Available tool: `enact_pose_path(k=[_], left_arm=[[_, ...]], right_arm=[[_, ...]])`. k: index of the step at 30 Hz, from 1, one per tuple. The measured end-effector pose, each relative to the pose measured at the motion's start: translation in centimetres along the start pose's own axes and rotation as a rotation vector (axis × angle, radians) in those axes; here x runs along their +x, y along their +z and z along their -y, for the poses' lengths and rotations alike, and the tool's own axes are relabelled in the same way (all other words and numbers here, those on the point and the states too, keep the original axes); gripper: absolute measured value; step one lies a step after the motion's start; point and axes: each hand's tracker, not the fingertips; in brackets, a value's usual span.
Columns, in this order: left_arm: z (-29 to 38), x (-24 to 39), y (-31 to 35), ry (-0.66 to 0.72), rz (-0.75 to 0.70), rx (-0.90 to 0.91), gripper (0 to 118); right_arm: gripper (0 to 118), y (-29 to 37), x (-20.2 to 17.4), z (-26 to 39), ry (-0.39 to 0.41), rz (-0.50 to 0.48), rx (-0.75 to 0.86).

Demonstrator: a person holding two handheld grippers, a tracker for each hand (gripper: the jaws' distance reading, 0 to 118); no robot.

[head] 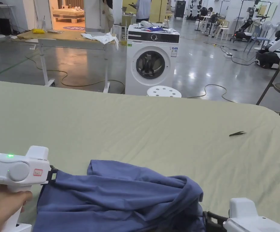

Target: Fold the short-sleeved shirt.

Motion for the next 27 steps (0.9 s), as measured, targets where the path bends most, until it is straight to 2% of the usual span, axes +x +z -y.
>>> enact_pose_path(k=[3, 7, 8, 9, 10, 15, 24, 27], left_arm=[[0.3, -0.1, 1.6, 0.011, 0.011, 0.039, 0], [1.0, 0.0, 2.7, 0.032, 0.016, 0.07, 0], [1.2, 0.1, 2.8, 0.036, 0.017, 0.073, 0], [1.4, 0.1, 3.0, 0.04, 0.018, 0.076, 0], [1.6, 0.1, 3.2, 0.043, 0.021, 0.081, 0], [1.8, 0.0, 4.2, 0.04, 0.015, 0.114, 0], [-2.3, -0.6, 8.8, 0.009, -0.007, 0.25, 0], [-4.5, -1.1, 10.8, 0.015, -0.01, 0.305, 0]], right_arm=[[74, -1.2, -1.6, 1.0, 0.061, -0.047, -0.062], [71, -4.5, -2.6, 1.5, 0.038, -0.041, -0.092], [65, -5.1, -2.7, 1.6, 0.029, -0.037, -0.094], [46, -5.4, -2.7, 1.6, 0.024, -0.037, -0.095], [11, -5.7, -2.7, 1.7, 0.017, -0.032, -0.092], [8, -4.3, -1.8, 0.9, -0.052, -0.016, -0.045], [8, 2.4, 3.1, -6.7, -0.085, 0.069, 0.203], [8, 4.0, 4.6, -10.1, -0.069, 0.102, 0.265]])
